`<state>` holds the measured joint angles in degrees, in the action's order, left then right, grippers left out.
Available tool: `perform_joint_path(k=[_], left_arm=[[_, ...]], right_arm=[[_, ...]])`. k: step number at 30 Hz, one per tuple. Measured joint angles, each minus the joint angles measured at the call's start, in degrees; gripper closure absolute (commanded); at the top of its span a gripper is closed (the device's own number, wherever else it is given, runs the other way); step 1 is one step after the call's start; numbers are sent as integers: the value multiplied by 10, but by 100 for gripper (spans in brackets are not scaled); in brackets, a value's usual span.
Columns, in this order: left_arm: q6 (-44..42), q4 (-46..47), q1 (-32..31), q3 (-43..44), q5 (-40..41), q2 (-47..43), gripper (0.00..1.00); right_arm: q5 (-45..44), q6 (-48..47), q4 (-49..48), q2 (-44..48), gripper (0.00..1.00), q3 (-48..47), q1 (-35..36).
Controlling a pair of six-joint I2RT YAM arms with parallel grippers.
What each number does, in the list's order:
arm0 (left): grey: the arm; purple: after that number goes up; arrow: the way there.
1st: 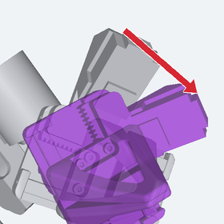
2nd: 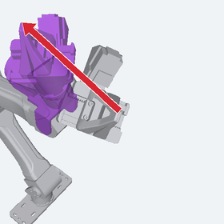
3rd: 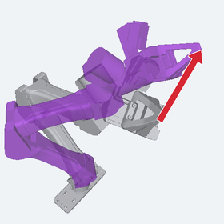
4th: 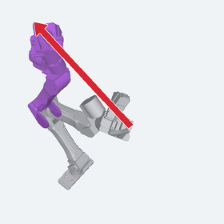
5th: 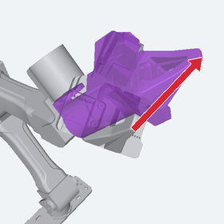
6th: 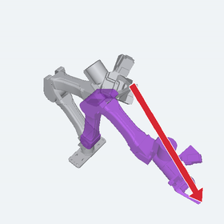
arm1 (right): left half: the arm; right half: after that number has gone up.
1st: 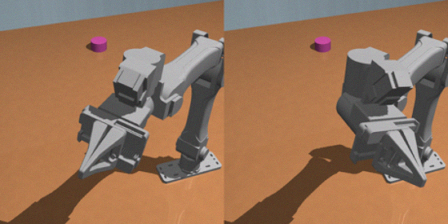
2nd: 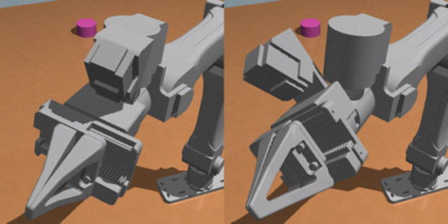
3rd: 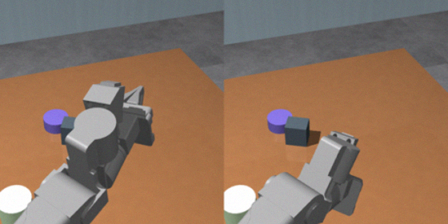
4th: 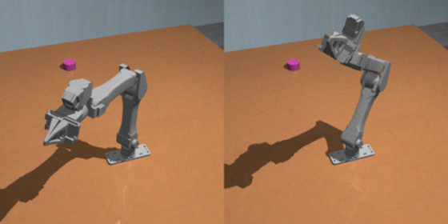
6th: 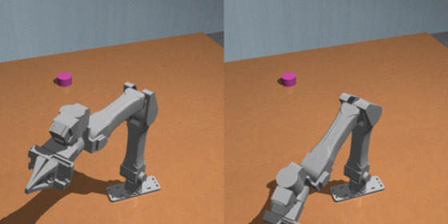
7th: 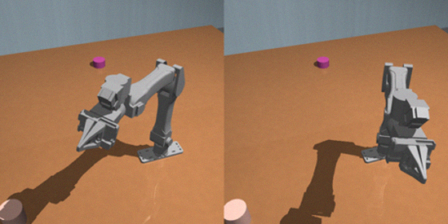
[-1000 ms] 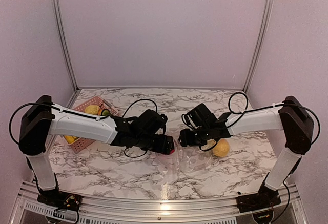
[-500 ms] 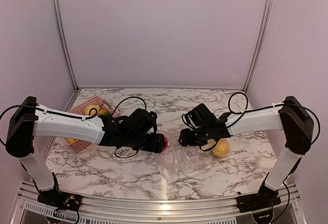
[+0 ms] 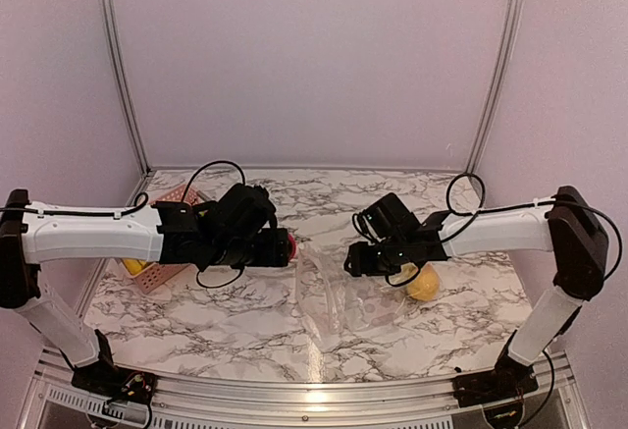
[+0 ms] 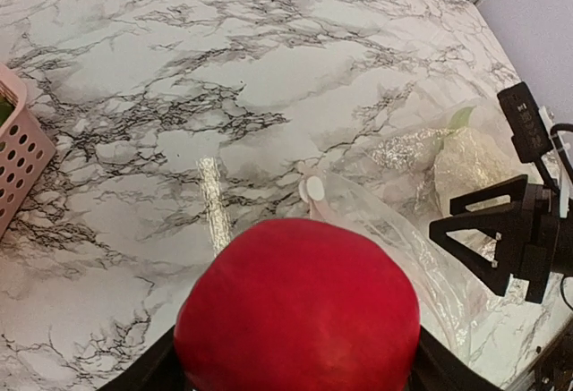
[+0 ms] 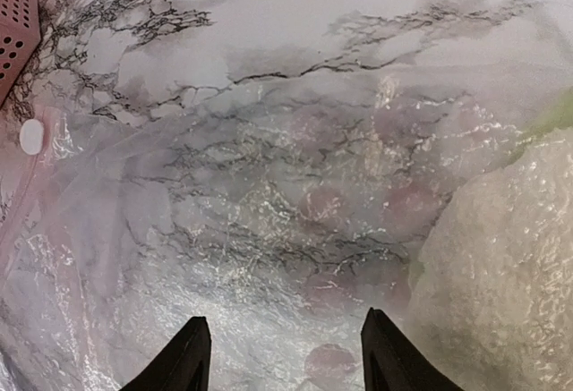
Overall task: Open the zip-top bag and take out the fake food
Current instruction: Place the fake fruit in the bin.
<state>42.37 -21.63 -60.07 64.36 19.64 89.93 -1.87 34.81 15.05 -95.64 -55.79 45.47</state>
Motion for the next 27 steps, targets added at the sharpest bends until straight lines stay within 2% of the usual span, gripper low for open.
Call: perform_joint_path(k=[6,12,27], left_arm=[[17,-17,45,0,33,-50,33],[30,-27,116,-12,46,-79,32],[49,-42,367,-71,19,-110,32]], right_arm=[[-6,-4,17,41,43,-11,0],[-16,-7,31,89,43,-22,0],[-37,-10,68,176,41,-23,0]])
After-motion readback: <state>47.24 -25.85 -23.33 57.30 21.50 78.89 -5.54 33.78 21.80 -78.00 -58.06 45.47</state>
